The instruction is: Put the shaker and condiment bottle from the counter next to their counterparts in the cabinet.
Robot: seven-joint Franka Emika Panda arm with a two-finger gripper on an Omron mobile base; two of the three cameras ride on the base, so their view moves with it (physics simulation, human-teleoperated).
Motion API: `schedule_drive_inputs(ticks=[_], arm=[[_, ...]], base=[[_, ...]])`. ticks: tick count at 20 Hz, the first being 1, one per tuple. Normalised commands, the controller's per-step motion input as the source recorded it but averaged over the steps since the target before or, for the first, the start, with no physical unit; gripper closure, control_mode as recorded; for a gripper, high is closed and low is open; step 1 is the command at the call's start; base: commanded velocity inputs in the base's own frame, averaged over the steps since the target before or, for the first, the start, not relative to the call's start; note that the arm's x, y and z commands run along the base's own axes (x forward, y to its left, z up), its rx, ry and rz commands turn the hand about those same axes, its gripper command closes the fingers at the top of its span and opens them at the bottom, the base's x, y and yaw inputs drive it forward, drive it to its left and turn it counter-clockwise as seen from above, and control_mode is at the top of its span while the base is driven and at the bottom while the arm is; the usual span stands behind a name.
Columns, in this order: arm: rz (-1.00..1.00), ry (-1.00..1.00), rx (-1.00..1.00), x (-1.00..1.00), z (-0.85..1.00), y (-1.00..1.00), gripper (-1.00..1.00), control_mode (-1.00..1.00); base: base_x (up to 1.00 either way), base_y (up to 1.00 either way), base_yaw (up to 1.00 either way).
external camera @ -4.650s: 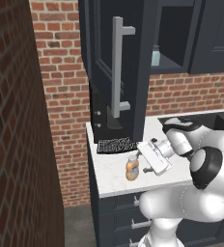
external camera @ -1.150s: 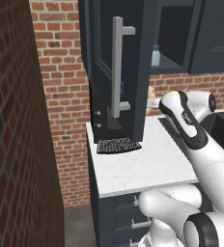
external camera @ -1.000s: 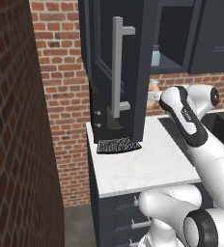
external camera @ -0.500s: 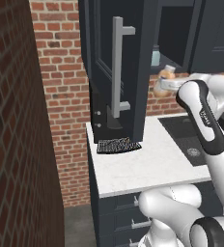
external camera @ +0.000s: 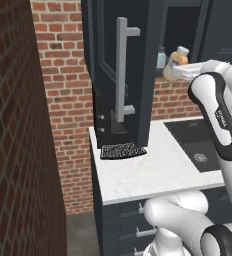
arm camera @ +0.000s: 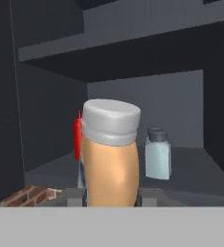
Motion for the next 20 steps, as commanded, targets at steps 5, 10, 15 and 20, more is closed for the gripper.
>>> schedule_drive_inputs(ticks=[5,10,15,20], arm=[[0.02,0.02,-0.19,0.02,0.18,0.27,1.00,-1.00],[0.02,0.01,-0.06,0.20,-0.06,0.10,1.00,-1.00],[-0.03,-0.14,0.00,0.01,0.26,0.00,1.00,-1.00],[-0.04,-0.26,-0.03,0.00,0.09,0.03,1.00,-1.00]], base=[[0.00,0.00,0.00],[0.00,0.00,0.00],[0.00,0.00,0.00],[0.00,0.00,0.00]])
